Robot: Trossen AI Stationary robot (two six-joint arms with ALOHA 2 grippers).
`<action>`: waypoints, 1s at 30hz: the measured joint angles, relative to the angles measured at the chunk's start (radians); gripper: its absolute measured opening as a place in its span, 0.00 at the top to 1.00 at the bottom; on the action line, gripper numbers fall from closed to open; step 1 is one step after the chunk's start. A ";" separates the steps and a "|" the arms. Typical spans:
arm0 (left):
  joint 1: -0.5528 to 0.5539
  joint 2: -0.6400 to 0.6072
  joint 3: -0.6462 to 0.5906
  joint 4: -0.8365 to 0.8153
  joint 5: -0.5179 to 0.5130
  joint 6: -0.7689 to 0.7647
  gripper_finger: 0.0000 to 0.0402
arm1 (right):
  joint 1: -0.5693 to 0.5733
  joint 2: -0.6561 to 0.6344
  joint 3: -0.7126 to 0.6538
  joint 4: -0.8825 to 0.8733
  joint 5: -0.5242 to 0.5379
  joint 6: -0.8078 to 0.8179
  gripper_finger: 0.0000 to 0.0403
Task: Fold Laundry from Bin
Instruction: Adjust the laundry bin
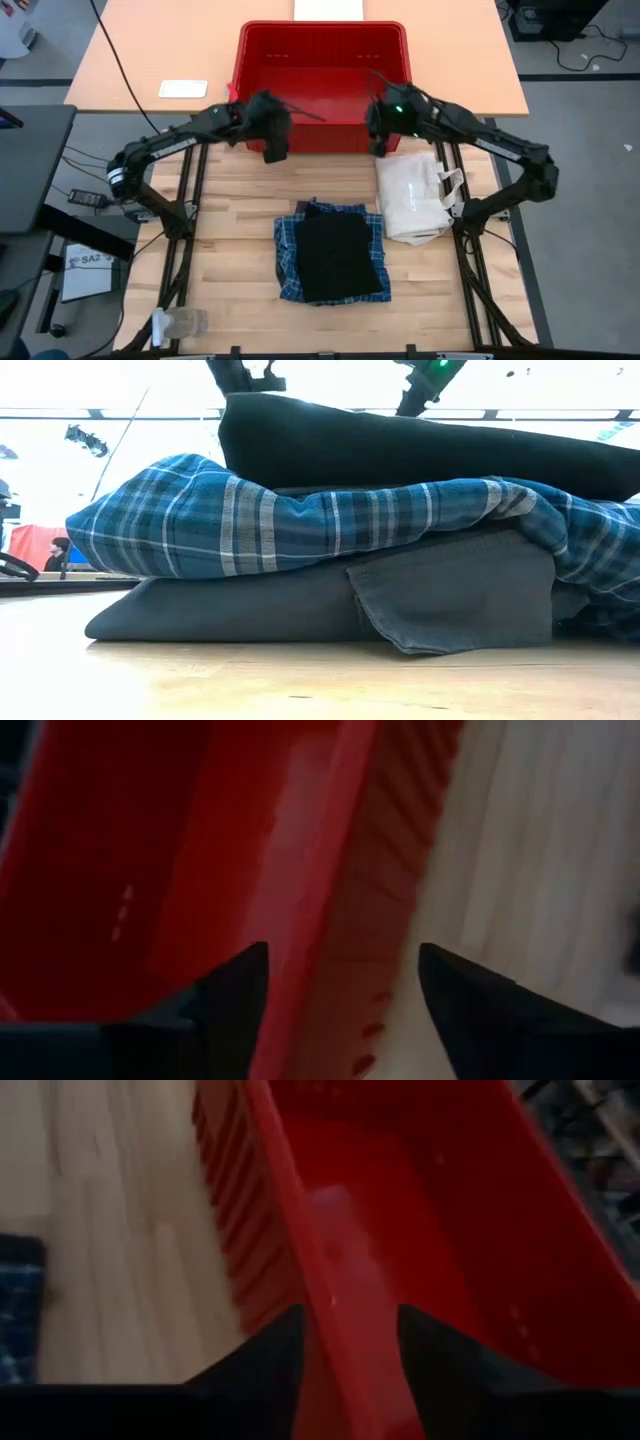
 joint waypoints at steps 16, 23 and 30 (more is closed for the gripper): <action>0.177 0.144 -0.001 -0.171 0.366 0.018 0.25 | -0.200 0.296 0.114 -0.235 -0.471 0.143 0.51; 0.068 0.143 -0.001 -0.234 0.379 -0.083 0.30 | -0.140 0.285 0.106 -0.282 -0.524 0.216 0.52; -0.034 0.140 -0.001 -0.364 0.372 -0.173 0.30 | -0.019 0.264 0.091 -0.303 -0.548 0.286 0.52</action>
